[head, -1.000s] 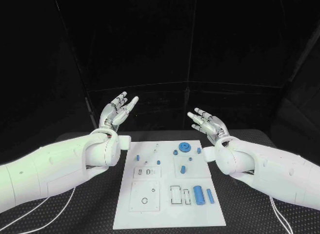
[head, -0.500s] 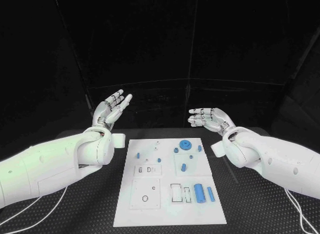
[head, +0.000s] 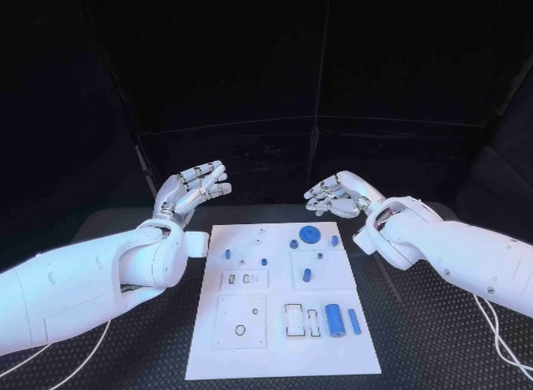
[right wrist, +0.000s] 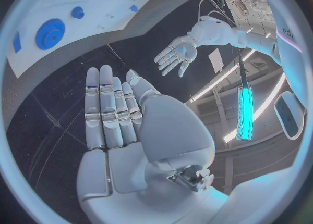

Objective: Assemble the parts on the task board

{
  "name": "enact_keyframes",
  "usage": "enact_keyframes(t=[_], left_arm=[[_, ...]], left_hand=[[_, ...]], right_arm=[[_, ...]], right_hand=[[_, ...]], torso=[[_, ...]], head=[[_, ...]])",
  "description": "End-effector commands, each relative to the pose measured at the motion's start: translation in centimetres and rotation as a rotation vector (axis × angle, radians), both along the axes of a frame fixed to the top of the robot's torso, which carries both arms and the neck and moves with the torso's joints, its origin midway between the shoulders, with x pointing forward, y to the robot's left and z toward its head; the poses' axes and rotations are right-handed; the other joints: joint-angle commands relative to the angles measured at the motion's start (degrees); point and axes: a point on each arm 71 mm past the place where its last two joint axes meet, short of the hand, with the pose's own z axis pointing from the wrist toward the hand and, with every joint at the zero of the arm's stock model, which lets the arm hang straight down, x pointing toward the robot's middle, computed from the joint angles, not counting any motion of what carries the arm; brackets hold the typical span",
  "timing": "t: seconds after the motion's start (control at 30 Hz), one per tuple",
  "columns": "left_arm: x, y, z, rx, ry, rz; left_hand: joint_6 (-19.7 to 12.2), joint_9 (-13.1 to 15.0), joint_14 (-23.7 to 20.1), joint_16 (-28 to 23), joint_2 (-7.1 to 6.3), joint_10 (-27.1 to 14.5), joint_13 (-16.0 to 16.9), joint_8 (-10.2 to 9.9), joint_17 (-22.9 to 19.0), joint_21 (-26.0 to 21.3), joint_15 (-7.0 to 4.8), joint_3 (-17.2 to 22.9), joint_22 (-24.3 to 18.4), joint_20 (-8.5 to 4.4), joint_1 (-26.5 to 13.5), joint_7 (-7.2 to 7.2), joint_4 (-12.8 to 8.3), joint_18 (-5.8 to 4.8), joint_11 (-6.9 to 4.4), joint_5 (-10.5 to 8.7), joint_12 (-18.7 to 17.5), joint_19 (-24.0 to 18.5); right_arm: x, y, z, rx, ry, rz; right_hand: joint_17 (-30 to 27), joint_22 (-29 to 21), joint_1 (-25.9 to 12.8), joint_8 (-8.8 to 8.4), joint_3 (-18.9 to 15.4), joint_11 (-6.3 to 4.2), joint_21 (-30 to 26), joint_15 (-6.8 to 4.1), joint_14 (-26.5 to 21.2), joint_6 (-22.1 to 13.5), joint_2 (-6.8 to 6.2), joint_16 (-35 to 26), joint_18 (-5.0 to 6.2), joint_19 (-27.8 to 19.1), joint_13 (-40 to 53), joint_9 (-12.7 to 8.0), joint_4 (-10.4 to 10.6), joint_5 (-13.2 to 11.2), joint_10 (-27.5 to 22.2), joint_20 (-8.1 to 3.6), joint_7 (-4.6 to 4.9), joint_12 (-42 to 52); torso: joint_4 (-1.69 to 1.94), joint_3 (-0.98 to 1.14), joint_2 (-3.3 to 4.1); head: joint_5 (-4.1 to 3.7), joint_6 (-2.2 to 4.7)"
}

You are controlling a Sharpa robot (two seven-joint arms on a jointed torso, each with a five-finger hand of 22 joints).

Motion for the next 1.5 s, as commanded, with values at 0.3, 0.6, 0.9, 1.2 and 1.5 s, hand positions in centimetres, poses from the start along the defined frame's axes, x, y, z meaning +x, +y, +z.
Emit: enact_keyframes(t=[0.3,0.6,0.9,1.2,1.5], left_arm=[[-1.8,-1.2,0.8,-0.034,-0.004,-0.129],[-2.5,-1.7,1.0,-0.048,0.005,-0.163],[-2.6,-1.8,1.1,-0.05,0.008,-0.17],[-2.6,-1.8,1.1,-0.049,0.007,-0.166],[-2.7,-2.0,1.1,-0.05,0.007,-0.169]], left_hand=[[3.19,-0.21,4.5,1.37,0.55,2.22,-0.43,-0.13,0.21,2.31,-1.21,-0.77,0.71,-0.65,0.86,4.85,-1.33,0.73,-0.71,0.13,-0.15,4.36],[3.22,-0.24,4.36,1.17,0.6,2.25,-0.44,-0.23,0.11,2.36,-1.18,-0.85,0.7,-0.67,0.87,4.89,-1.43,0.7,-0.7,0.13,-0.25,4.49],[3.02,-0.29,4.34,1.08,0.64,2.23,-0.45,-0.34,0.05,2.41,-1.17,-0.93,0.69,-0.68,0.85,5.01,-1.49,0.69,-0.65,0.13,-0.34,4.6],[2.75,-0.35,4.38,0.98,0.7,2.08,-0.48,-0.54,-0.02,2.45,-1.13,-1.03,0.68,-0.69,0.87,5.17,-1.61,0.65,-0.53,0.13,-0.55,4.72],[2.51,-0.42,4.42,0.82,0.8,1.73,-0.51,-0.86,-0.12,2.47,-1.04,-1.17,0.62,-0.68,0.93,5.33,-1.83,0.6,-0.38,0.14,-0.92,4.82]], right_arm=[[-0.6,2.0,0.2,-0.441,-0.084,0.032],[-0.9,3.6,0.1,-0.576,-0.125,0.052],[-0.8,4.2,0.0,-0.607,-0.137,0.06],[-0.6,4.7,-0.3,-0.622,-0.129,0.063],[-0.2,5.0,-0.5,-0.63,-0.119,0.062]], right_hand=[[11.64,9.92,-4.77,-2.2,3.04,-2.69,17.32,-3.69,13.28,5.04,-3.73,16.55,0.58,6.63,0.15,-0.09,-1.51,1.24,5.54,-3.96,-2.11,-3.55],[27.65,14.74,-6.11,-3.08,4.7,-2.12,24.6,-3.2,12.27,3.65,-5.61,35.14,0.61,6.42,0.43,-0.07,-0.45,0.65,1.25,-3.46,-2.19,-3.31],[33.4,20.3,-6.14,-3.2,5.38,-2.13,29.46,-3.22,11.53,1.36,-6.21,41.03,-0.04,7.21,0.63,-0.13,0.39,0.77,0.59,-3.3,-2.44,-3.26],[39.5,25.89,-6.0,-3.09,6.34,-2.16,33.93,-3.19,11.77,1.32,-6.23,46.74,-0.78,8.74,0.86,-0.04,1.34,0.92,0.98,-3.2,-2.46,-3.05],[43.05,29.59,-5.59,-3.1,7.96,-2.21,36.85,-3.18,11.9,1.16,-5.85,50.1,-1.28,9.87,0.89,-0.05,1.97,1.1,1.58,-3.18,-2.4,-3.02]], torso=[[0.31,-0.75,4.11],[0.35,-1.12,5.88],[0.54,-1.25,6.66],[0.57,-1.33,6.88],[0.69,-1.33,6.93]], head=[[-0.67,0.48],[-0.9,0.67],[-0.72,0.45],[-0.93,0.36],[-0.9,-0.1]])
